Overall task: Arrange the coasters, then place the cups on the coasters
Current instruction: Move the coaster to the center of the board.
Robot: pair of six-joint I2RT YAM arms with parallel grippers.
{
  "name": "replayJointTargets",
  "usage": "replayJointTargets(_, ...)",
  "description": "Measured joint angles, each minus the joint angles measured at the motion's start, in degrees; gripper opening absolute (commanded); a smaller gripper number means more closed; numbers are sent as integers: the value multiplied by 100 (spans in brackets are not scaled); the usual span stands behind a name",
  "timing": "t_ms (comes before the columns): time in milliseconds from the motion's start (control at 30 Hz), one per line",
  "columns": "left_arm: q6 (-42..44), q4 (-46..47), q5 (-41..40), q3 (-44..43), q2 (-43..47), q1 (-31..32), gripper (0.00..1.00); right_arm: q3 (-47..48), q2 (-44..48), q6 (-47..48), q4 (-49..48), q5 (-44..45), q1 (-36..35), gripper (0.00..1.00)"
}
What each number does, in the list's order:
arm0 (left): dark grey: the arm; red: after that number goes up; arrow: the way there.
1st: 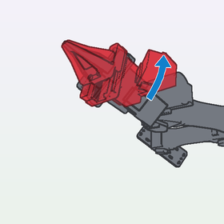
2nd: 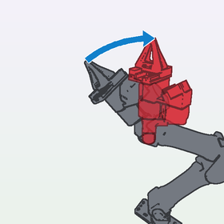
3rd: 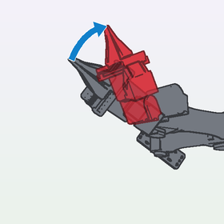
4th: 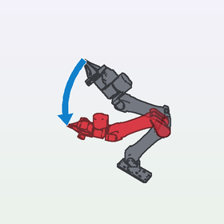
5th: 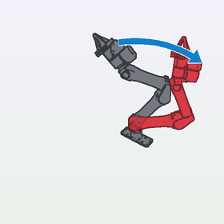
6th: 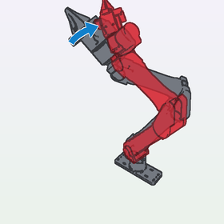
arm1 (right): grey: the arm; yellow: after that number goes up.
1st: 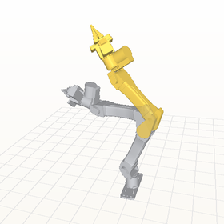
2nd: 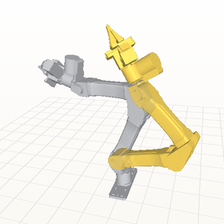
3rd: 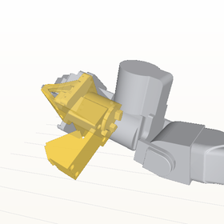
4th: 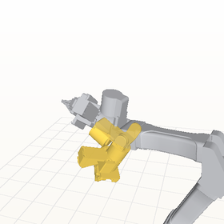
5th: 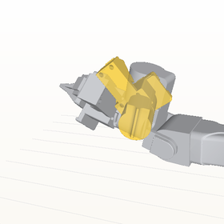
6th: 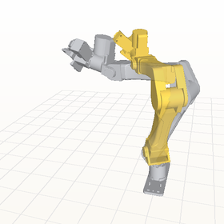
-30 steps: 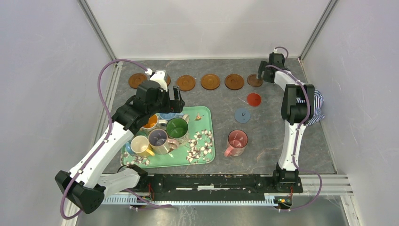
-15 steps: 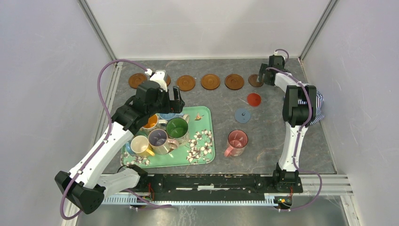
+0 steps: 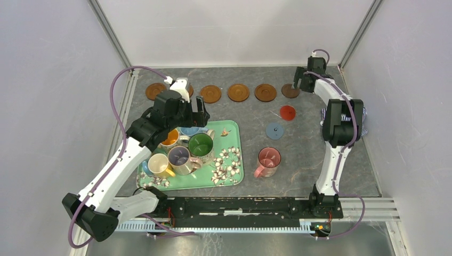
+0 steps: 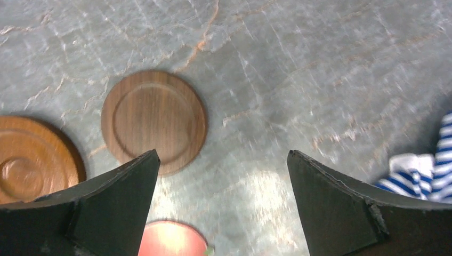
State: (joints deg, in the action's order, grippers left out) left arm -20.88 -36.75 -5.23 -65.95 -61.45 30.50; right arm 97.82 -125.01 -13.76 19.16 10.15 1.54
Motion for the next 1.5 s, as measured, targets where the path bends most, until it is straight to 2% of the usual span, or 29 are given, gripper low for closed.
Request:
replayJointTargets(133, 0, 0, 92, -11, -24, 0, 100, -846, 813, -85, -146, -22, -15, 98)
replayJointTargets(367, -2, 0, 157, -13, -109, 0, 100, -3008, 2426, -197, -605, 35, -343, 98)
replayJointTargets(567, -2, -105, 190, -70, -103, 0, 100, -4192, 2918, -199, -870, 33, -774, 98)
replayJointTargets(833, -2, -398, 125, -55, 155, 0, 100, -4273, 2828, -92, -1119, 229, -1054, 98)
replayJointTargets(1067, -4, -474, 79, 28, 529, 0, 100, -3858, 2352, -52, -1132, 376, -1303, 98)
replayJointTargets(1500, -9, -540, 87, 389, 999, 0, 100, -3471, 1832, -168, -1108, 514, -1318, 98)
